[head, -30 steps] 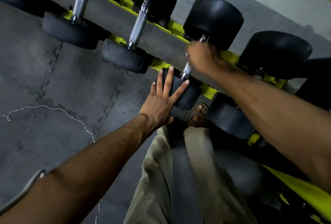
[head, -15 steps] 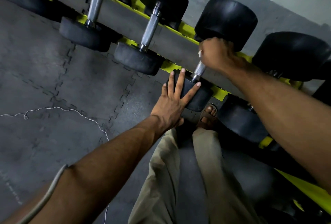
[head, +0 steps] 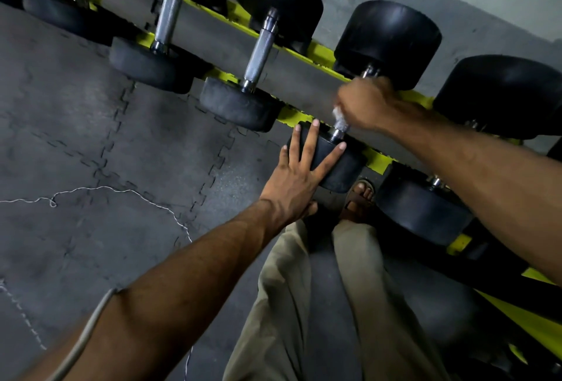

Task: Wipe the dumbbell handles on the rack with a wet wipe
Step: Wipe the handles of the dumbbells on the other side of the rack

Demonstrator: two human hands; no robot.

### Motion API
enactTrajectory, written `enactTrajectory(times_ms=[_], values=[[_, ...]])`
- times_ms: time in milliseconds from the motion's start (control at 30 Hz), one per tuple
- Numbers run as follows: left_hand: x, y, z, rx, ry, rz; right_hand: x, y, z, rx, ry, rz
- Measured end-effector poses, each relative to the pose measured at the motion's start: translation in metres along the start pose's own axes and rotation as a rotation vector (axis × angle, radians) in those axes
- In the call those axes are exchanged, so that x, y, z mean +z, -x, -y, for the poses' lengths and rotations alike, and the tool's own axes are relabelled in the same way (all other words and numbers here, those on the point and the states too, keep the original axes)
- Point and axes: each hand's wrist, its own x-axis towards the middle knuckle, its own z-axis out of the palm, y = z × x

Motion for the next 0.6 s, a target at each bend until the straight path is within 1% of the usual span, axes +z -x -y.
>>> enactTrajectory(times_ms=[33,67,100,133,167,200,267,333,367,467,533,600], values=[[-0.002,0.001,0.0,0.002,0.008,-0.006,0.002,-0.002,-0.009,0.046,-0.032,-0.098],[-0.004,0.003,-0.001,0.01,0.011,-0.016,0.006,0.001,-0.012,0.049,-0.077,-0.144],[-0.005,0.005,-0.002,0.024,-0.001,-0.03,0.013,0.006,-0.012,-0.006,-0.135,-0.124],[-0.005,0.007,-0.002,0.044,-0.025,-0.05,0.02,0.011,-0.01,-0.103,-0.169,-0.077],[-0.004,0.01,-0.002,0.067,-0.045,-0.064,0.03,0.012,-0.009,-0.201,-0.178,-0.041],[-0.003,0.012,-0.001,0.088,-0.058,-0.075,0.035,0.012,-0.012,-0.242,-0.175,-0.033],[0.0,0.015,0.001,0.108,-0.077,-0.085,0.031,0.01,-0.02,-0.192,-0.222,-0.083],[0.002,0.018,0.002,0.105,-0.087,-0.079,0.034,0.011,-0.025,-0.148,-0.313,-0.218],[0.002,0.018,0.001,0.1,-0.089,-0.072,0.037,0.017,-0.021,-0.151,-0.337,-0.257],[0.001,0.018,-0.002,0.095,-0.069,-0.069,0.058,0.036,-0.005,-0.158,-0.382,-0.295],[-0.003,0.015,-0.006,0.068,-0.013,-0.07,0.071,0.043,-0.001,-0.028,-0.486,-0.31],[-0.006,0.011,-0.013,-0.002,0.013,-0.049,0.082,0.044,-0.001,0.164,-0.674,-0.353]])
